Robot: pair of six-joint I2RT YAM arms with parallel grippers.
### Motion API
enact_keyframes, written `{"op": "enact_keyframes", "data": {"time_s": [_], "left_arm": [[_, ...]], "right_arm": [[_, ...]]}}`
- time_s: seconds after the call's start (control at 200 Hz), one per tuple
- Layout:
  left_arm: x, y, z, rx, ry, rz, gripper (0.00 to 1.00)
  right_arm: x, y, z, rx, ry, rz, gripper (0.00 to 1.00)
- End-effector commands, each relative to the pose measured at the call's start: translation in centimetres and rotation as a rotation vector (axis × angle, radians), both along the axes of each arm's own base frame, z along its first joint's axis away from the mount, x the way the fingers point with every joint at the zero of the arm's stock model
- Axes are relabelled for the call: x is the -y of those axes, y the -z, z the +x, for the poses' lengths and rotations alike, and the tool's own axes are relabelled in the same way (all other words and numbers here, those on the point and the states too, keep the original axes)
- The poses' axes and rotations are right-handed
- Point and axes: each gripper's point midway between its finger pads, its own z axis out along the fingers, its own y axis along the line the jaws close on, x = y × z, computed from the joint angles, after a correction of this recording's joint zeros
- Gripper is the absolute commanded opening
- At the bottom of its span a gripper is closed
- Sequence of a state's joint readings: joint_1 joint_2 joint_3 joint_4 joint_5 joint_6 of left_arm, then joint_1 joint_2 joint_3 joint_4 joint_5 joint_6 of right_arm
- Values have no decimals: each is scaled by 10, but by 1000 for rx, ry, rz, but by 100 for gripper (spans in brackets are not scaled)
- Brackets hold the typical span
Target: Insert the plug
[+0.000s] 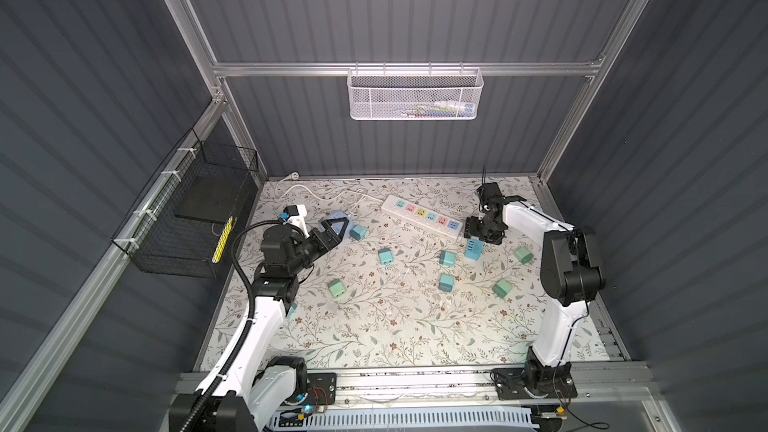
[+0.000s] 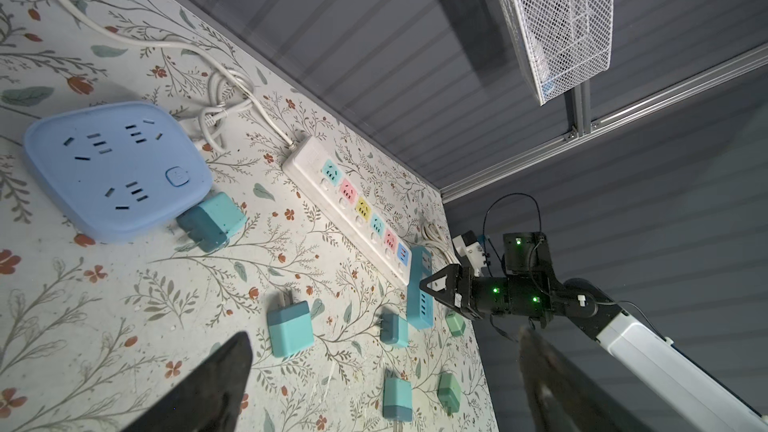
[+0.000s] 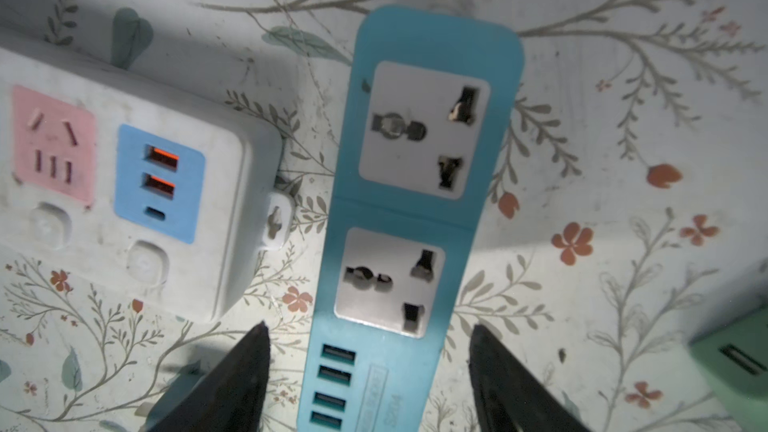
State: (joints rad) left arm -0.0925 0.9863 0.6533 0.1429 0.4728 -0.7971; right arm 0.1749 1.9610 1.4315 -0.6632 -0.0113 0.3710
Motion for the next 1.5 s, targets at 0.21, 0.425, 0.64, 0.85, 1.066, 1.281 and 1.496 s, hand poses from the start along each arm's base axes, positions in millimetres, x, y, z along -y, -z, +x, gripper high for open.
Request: {"op": "enact_keyframes", "data": {"time_s": [0.21, 0.425, 0.64, 0.85, 1.066, 1.281, 1.496], "left_arm": [[10, 2, -1, -8, 44, -4, 100], [13, 0, -1, -4, 50, -2, 100], [15, -1, 1, -1, 65, 28, 100], [28, -2, 1, 10, 96, 36, 99], [56, 6, 1, 3, 153, 79, 99], [66, -2, 4, 67, 161, 74, 99], [36, 48, 17, -184, -54, 292, 89]], "right_arm": [[-1, 24, -13, -70, 30, -29, 68], [-6, 30, -19, -69, 29, 0, 57], [-9, 27, -44, -64, 3, -52, 41], [-19, 24, -93, -71, -19, -62, 41], [-22, 32, -144, -118, -45, -45, 45], [-20, 24, -154, -98, -53, -33, 63], [-23, -47, -126, 98, -101, -34, 72]]}}
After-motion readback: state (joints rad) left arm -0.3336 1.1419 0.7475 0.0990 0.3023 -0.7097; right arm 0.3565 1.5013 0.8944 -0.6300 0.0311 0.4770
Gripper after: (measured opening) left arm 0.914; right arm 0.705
